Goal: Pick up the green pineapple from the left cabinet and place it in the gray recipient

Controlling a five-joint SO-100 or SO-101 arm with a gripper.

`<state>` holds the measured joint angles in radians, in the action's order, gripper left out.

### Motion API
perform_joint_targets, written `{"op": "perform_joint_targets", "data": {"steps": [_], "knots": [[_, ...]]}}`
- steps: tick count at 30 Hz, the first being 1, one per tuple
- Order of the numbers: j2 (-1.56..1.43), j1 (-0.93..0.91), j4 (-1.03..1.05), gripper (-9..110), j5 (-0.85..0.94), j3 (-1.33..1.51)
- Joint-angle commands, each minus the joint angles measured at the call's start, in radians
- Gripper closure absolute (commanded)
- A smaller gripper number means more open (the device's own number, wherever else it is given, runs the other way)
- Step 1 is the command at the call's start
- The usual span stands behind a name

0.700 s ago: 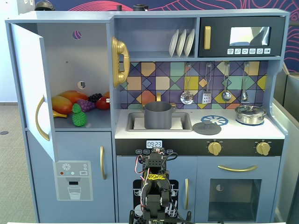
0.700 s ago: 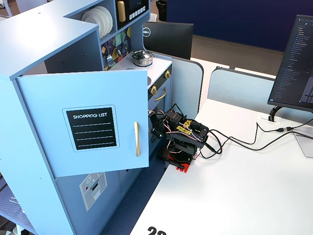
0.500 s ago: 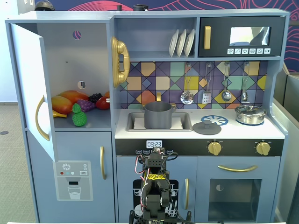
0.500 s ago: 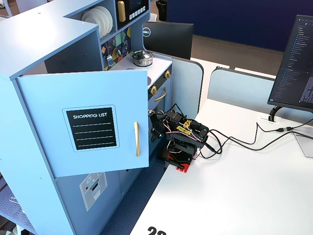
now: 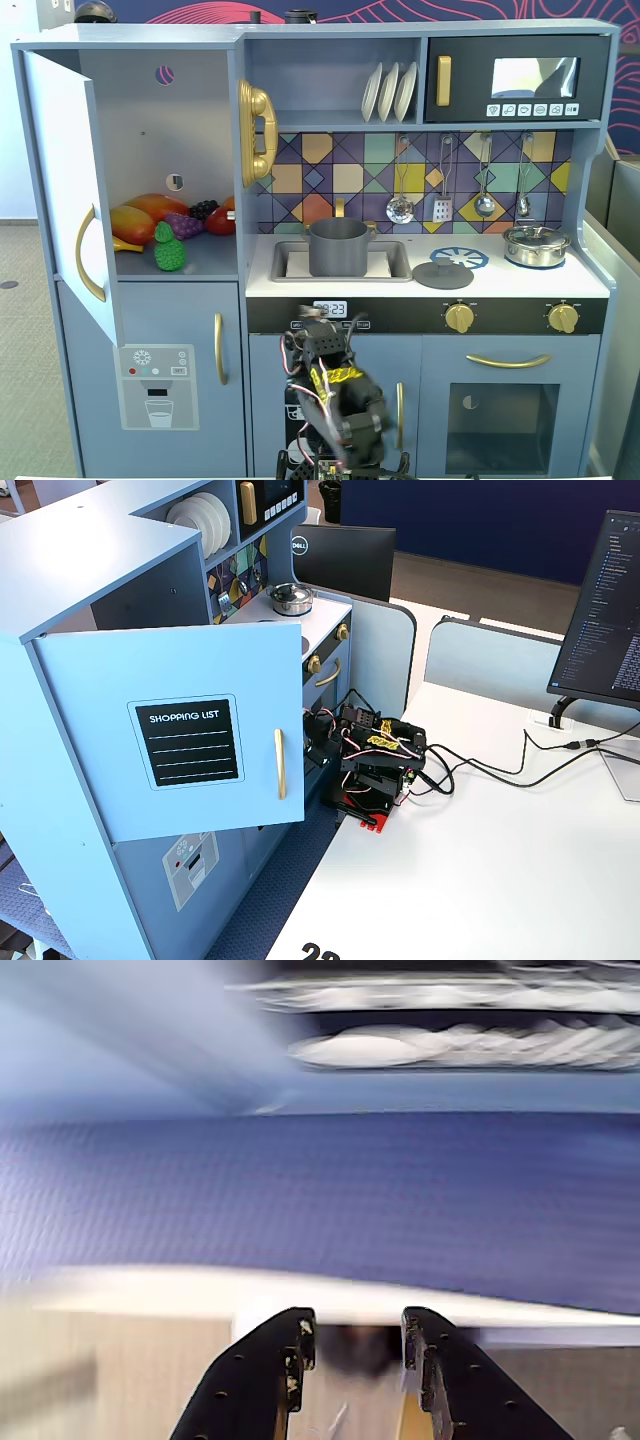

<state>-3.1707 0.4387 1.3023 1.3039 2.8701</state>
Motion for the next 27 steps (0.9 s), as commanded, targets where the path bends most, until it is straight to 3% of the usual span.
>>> {"op": "perform_joint_targets", "data": {"steps": [1, 4, 9, 20, 27], "knots": [[0.049, 0.244, -0.186, 102, 0.032, -0.221], [0.067, 0.374, -0.433, 102, 0.202, -0.305], [0.133, 0.512, -0.629, 102, 0.288, -0.451], [0.221, 0.394, -0.976, 66, 0.218, -0.417], [0.337, 0.397, -1.173, 60, 0.290, -0.402]]}}
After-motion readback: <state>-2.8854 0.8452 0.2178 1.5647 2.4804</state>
